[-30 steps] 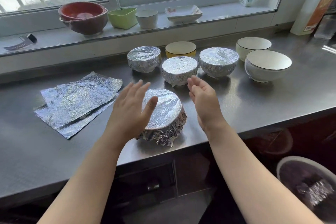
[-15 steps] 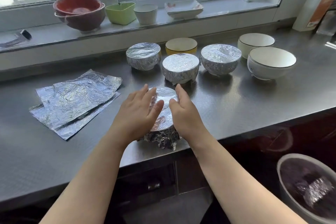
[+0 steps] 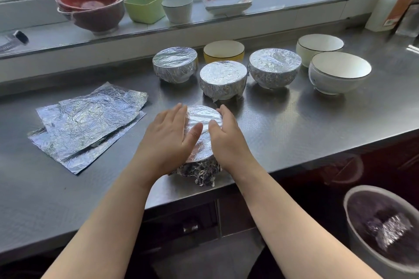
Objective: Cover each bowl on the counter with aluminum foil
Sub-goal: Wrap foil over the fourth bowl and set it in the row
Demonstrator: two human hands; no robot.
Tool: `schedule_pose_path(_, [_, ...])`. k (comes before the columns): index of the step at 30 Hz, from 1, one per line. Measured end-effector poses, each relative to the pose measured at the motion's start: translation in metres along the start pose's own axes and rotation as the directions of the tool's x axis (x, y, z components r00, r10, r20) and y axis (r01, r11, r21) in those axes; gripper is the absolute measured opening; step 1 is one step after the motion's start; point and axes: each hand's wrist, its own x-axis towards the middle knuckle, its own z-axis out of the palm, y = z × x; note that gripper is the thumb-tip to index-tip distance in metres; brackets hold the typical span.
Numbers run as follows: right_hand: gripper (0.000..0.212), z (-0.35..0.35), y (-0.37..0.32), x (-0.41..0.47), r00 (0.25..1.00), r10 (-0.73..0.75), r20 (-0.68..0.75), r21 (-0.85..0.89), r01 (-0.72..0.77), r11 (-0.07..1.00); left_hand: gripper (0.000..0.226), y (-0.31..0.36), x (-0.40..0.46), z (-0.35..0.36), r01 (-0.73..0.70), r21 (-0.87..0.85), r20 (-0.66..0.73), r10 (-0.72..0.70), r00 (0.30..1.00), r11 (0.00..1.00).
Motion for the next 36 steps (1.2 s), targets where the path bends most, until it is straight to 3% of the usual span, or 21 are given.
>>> schedule_pose_path(7, [0.05, -0.005, 0.009, 0.005, 0.998, 0.053, 0.046, 0.094, -0.057, 0.994, 0.101, 0.001, 0.0, 0.0, 0.008, 0.039, 0.015, -0.009, 1.0, 0.999])
schedule_pose_path(10, [0.067, -0.005, 0.014, 0.005, 0.993, 0.092, 0.075, 0.236, -0.107, 0.966, 0.101, 0.001, 0.0, -0.001, 0.017, 0.044, 0.025, -0.018, 1.0, 0.999])
schedule_pose_path(12, [0.081, -0.004, 0.017, 0.007, 0.981, 0.146, 0.125, 0.33, -0.18, 0.927, 0.1, 0.001, 0.0, 0.0, 0.019, 0.049, 0.033, -0.021, 0.999, 0.999])
schedule_pose_path(16, [0.069, -0.007, 0.028, 0.01, 0.945, 0.195, 0.264, 0.543, -0.312, 0.779, 0.087, 0.002, -0.001, -0.001, 0.02, 0.034, 0.023, -0.021, 1.0, 0.999])
schedule_pose_path(22, [0.097, -0.021, 0.037, 0.021, 0.921, 0.192, 0.34, 0.534, -0.357, 0.766, 0.081, 0.005, -0.003, -0.004, 0.036, 0.005, 0.05, -0.036, 0.998, 0.999])
schedule_pose_path(24, [0.095, -0.027, 0.041, 0.024, 0.931, 0.237, 0.278, 0.553, -0.356, 0.753, 0.082, 0.006, -0.003, -0.005, 0.045, 0.004, 0.066, -0.045, 0.997, 0.999])
schedule_pose_path(27, [0.075, -0.037, 0.043, 0.022, 0.959, 0.279, 0.051, 0.616, -0.25, 0.747, 0.082, 0.007, -0.002, -0.005, 0.056, 0.021, 0.079, -0.057, 0.995, 0.998])
schedule_pose_path(31, [0.056, -0.038, 0.028, 0.003, 0.97, 0.199, -0.138, 0.599, -0.078, 0.797, 0.07, 0.013, -0.002, -0.003, 0.117, 0.015, 0.054, -0.117, 0.992, 0.993])
schedule_pose_path(33, [0.051, -0.032, 0.021, -0.008, 0.975, 0.131, -0.18, 0.55, -0.01, 0.835, 0.07, 0.02, -0.002, -0.002, 0.184, 0.005, 0.031, -0.184, 0.982, 0.983])
schedule_pose_path(36, [0.047, -0.022, 0.014, -0.017, 0.987, 0.036, -0.156, 0.47, 0.042, 0.882, 0.091, 0.031, -0.004, -0.003, 0.278, -0.058, 0.053, -0.275, 0.96, 0.959])
